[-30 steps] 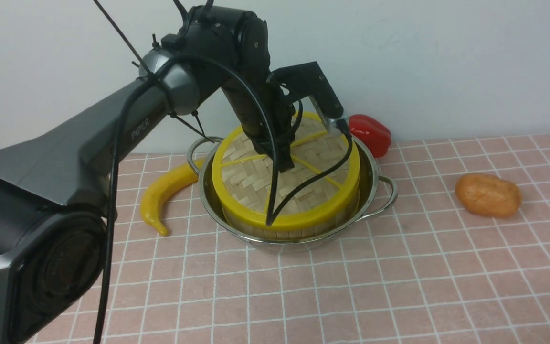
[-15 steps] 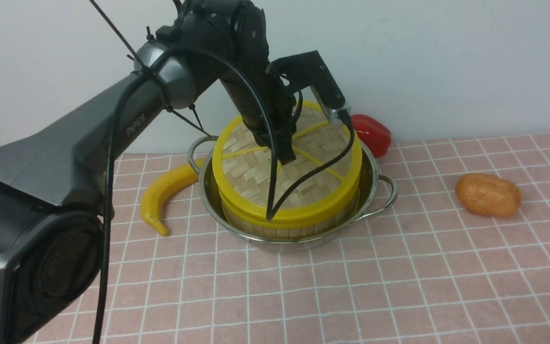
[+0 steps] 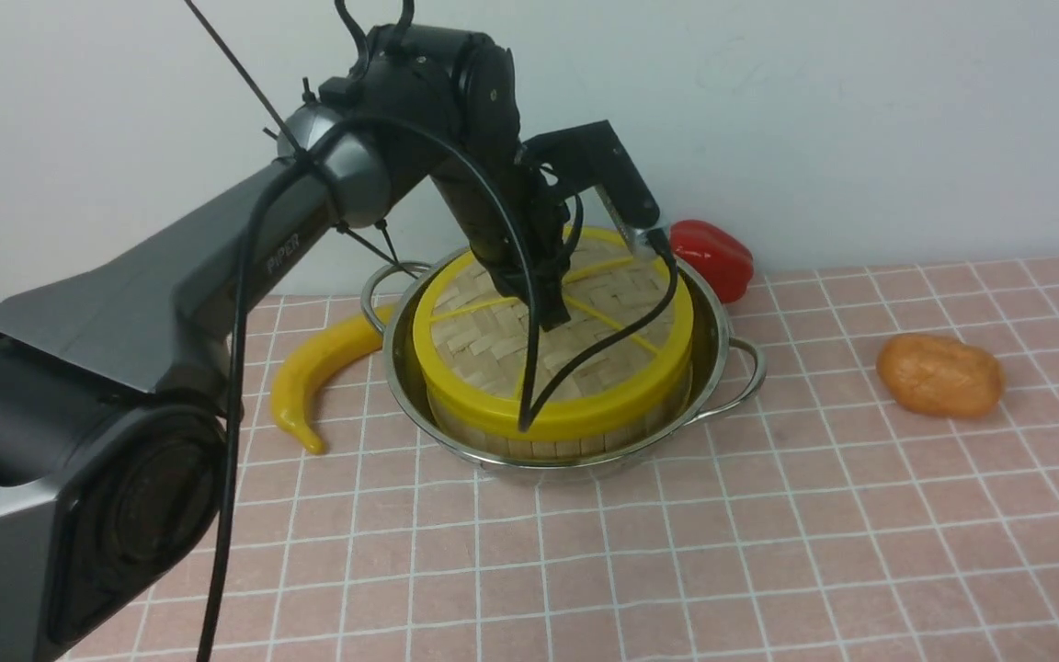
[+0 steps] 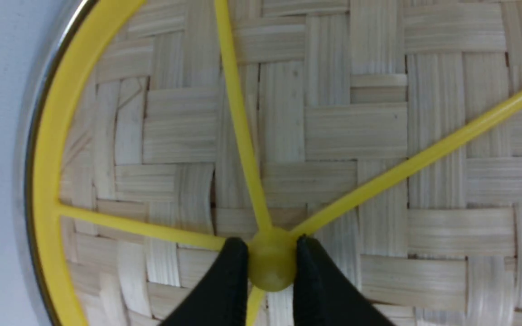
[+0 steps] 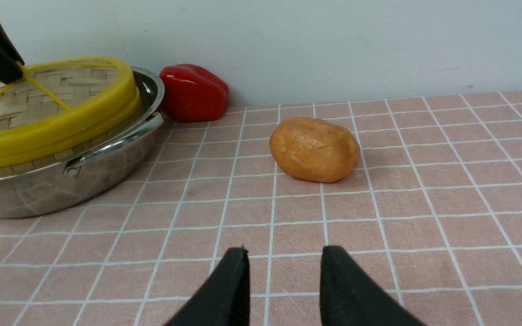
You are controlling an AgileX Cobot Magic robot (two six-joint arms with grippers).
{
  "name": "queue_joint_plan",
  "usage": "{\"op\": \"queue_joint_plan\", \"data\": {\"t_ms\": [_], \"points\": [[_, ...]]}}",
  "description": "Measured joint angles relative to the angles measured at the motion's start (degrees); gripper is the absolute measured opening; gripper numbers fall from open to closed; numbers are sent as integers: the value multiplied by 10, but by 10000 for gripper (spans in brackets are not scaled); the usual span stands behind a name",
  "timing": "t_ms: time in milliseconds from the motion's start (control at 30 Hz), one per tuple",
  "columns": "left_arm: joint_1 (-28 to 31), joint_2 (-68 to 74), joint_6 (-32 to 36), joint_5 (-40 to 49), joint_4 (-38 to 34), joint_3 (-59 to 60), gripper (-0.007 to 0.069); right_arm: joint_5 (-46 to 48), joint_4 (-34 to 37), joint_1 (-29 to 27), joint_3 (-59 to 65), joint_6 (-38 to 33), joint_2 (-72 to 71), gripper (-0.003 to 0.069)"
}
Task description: Place the steamer in the pot on the pink tablecloth, and put the lid on the steamer.
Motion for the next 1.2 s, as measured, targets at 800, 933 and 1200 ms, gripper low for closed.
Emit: {"op": "queue_joint_plan", "data": {"t_ms": [800,933,1200], "points": [[7,-163,-197,67,24,-174,564,0,0,0,0,0,0,240],[18,-248,-293,68,28,-182,247,0,0,0,0,0,0,240],[20,-336,-339,71,28,-183,-23,0,0,0,0,0,0,240]]}}
